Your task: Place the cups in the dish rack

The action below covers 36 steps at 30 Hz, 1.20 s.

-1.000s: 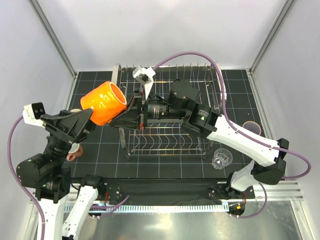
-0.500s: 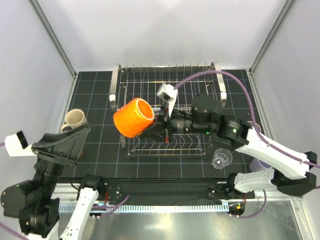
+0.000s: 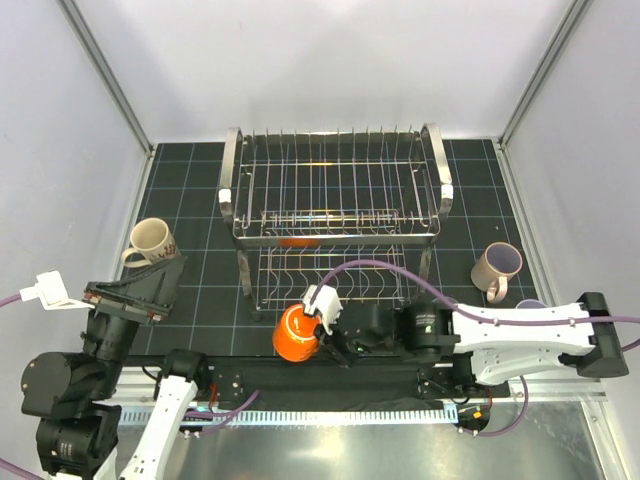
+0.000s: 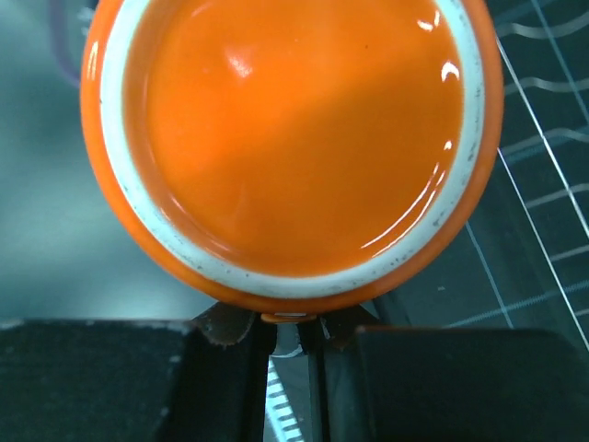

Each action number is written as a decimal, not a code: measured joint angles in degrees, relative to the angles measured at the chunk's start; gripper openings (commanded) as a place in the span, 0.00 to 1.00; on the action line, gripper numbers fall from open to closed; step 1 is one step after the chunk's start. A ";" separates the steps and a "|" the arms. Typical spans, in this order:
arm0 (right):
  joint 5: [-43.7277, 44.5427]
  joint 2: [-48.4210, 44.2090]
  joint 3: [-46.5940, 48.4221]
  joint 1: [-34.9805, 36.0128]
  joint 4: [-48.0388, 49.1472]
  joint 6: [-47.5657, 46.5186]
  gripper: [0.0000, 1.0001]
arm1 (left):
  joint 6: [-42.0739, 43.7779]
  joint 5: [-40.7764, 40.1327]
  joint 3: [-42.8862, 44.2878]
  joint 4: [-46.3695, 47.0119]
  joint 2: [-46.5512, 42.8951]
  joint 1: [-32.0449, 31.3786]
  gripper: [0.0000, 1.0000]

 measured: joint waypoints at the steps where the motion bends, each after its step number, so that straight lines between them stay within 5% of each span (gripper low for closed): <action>1: 1.25 0.09 -3.06 0.00 1.27 0.46 0.04 | 0.09 -0.13 -0.26 -0.37 0.00 0.00 0.80; 11: 19.08 1.92 -14.60 -1.11 15.12 -1.25 0.04 | 0.09 -0.63 -3.98 -3.50 0.00 -0.02 0.80; 18: 26.49 0.15 -20.11 -9.38 25.75 -1.57 0.04 | 0.13 -1.20 -4.46 -5.35 -0.52 -0.02 0.80; 36: 35.19 -2.34 -29.86 -20.87 28.13 4.63 0.04 | 0.72 -1.53 -6.60 -6.38 -0.76 -0.02 0.79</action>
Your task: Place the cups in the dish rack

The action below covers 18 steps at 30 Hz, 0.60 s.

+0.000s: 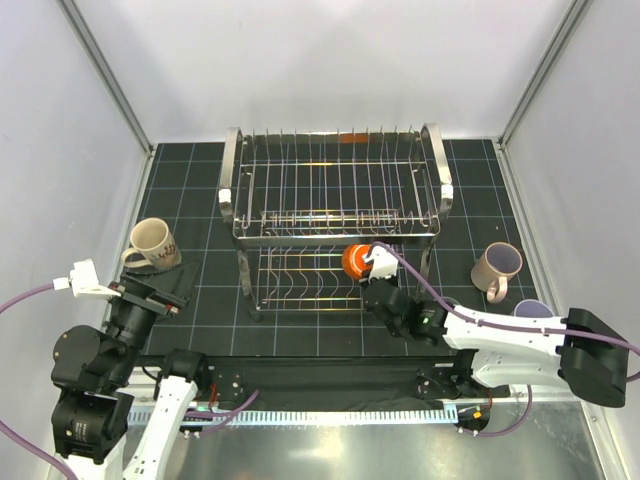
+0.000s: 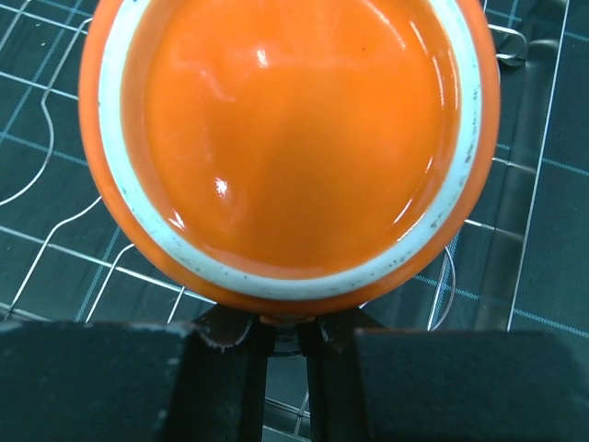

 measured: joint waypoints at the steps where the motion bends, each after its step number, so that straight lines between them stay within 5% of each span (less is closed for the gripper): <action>1: 0.07 0.39 0.00 -0.26 0.02 0.35 0.04 | 0.00 0.00 0.00 0.00 0.00 0.00 0.78; 9: 0.00 4.81 0.00 -1.42 -1.07 3.87 0.09 | 0.09 -0.24 0.00 -0.52 0.00 0.00 0.77; 18: 0.13 6.03 0.15 -1.88 -1.03 5.44 0.34 | 0.46 -1.60 0.02 -2.64 -0.22 0.00 0.77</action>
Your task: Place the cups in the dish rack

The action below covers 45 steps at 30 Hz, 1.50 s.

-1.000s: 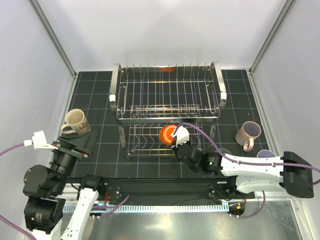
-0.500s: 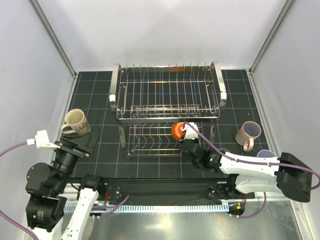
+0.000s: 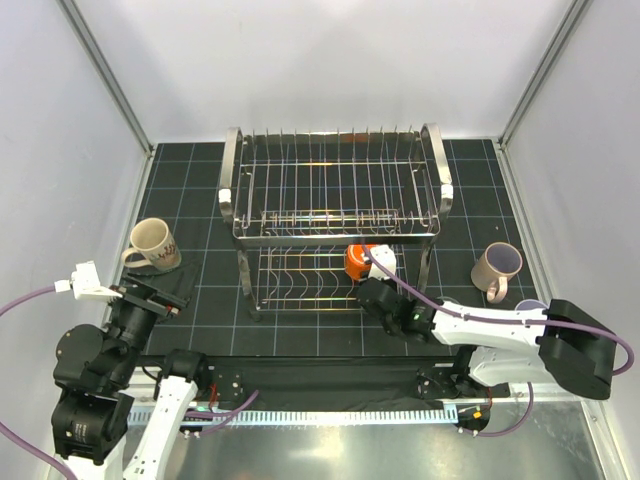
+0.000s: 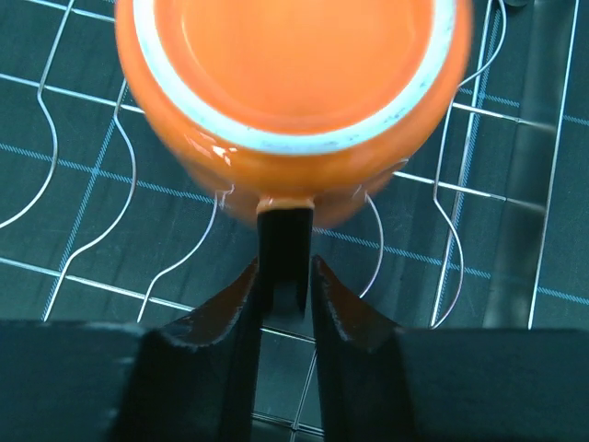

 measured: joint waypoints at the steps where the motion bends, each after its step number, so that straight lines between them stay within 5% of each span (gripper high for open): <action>1: 0.07 0.15 0.09 -0.02 0.00 0.13 0.37 | 0.04 -0.07 0.00 -0.17 0.00 0.00 0.77; 15: 0.26 1.49 0.42 -0.17 1.70 -0.39 0.40 | 0.33 -0.61 0.00 -1.07 -0.44 -0.02 0.77; 34: 0.70 5.73 0.00 -8.74 20.24 -7.61 0.40 | 0.42 -5.05 -1.73 -4.50 -4.59 -0.04 0.75; 45: -4.48 -6.25 -4.52 -6.01 15.08 -6.51 0.53 | 0.39 -8.61 -5.84 -6.78 -5.66 -0.07 0.72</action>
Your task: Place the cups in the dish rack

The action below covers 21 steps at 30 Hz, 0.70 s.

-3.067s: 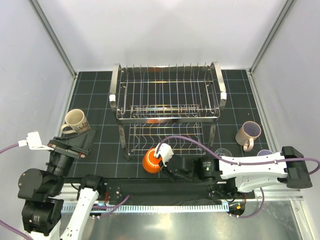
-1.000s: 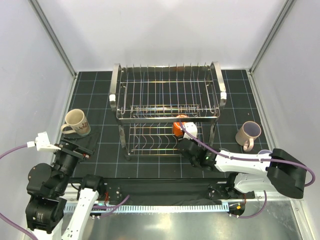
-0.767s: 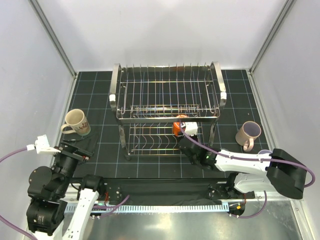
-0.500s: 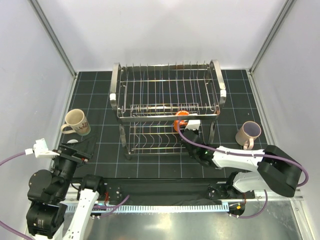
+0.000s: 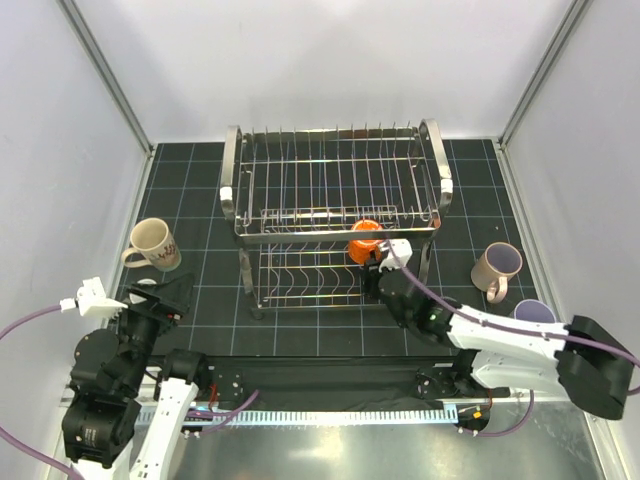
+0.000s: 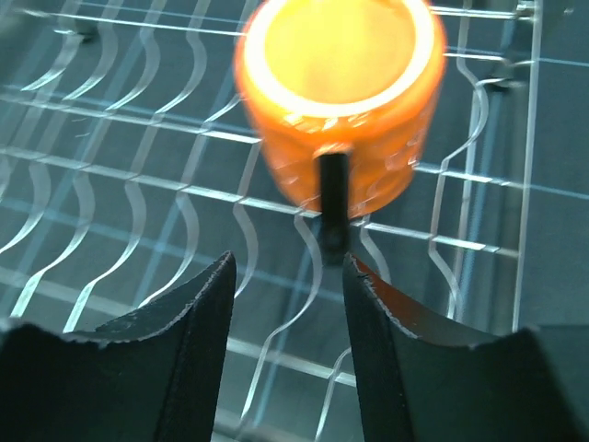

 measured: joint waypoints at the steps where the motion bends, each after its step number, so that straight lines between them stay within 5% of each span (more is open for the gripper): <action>1: -0.28 -1.88 -0.44 1.09 -0.61 0.55 0.54 | 0.07 -1.11 0.00 -0.35 0.02 0.00 0.72; 14: 1.92 -11.23 -1.01 25.49 -16.48 8.26 0.56 | 7.61 -10.80 2.43 -2.34 12.33 -0.02 0.74; 21: -6.71 -20.06 -0.66 28.00 -22.21 10.21 0.57 | 11.80 -13.60 2.62 -0.59 22.84 -0.02 0.77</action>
